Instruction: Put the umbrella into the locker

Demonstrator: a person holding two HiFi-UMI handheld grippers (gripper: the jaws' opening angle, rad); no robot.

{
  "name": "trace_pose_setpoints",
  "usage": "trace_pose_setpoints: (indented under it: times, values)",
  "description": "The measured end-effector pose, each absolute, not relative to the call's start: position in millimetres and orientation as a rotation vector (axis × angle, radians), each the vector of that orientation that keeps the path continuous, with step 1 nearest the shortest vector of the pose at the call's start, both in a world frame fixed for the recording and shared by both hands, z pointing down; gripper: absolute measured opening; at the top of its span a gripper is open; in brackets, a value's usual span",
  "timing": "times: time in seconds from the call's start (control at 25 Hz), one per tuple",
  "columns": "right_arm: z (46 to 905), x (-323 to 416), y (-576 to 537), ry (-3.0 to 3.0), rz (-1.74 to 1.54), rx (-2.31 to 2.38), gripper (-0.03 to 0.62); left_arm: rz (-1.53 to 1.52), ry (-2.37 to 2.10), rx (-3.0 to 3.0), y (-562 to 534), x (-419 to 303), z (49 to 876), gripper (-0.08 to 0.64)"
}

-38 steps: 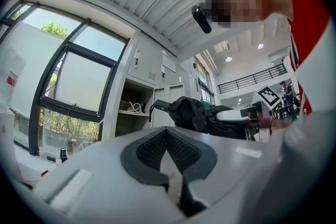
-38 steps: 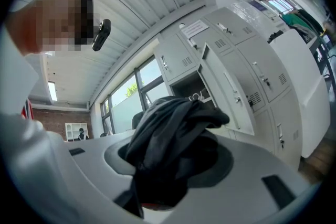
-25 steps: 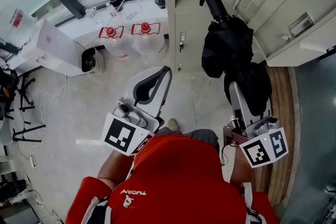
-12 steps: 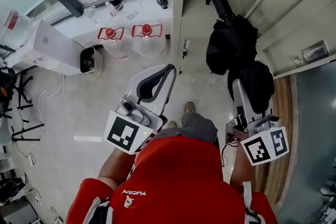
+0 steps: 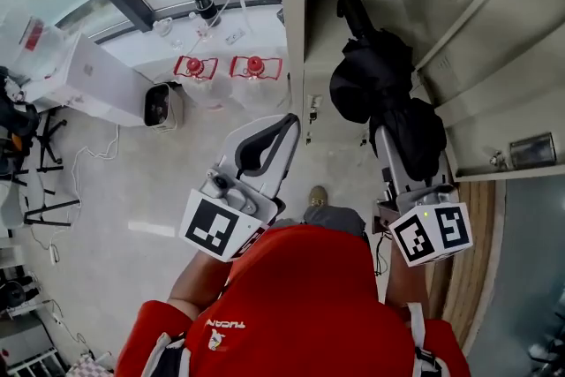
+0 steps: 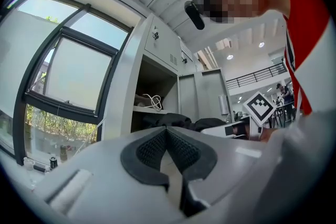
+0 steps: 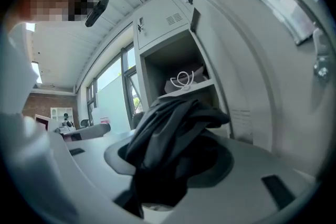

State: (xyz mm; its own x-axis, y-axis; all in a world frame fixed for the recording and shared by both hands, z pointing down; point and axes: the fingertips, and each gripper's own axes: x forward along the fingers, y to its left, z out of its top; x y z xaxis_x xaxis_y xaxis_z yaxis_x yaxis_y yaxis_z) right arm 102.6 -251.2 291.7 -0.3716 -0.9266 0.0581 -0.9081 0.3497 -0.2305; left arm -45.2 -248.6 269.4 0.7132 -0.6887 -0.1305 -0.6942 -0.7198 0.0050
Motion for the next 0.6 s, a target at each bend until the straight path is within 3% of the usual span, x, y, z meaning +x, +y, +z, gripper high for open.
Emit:
trace_pose_setpoints:
  times: [0.6]
  values:
    - [310, 109, -342, 2.596, -0.317, -1.717, 0.227, 0.144, 1.265, -2.839, -295, -17, 275, 0.005]
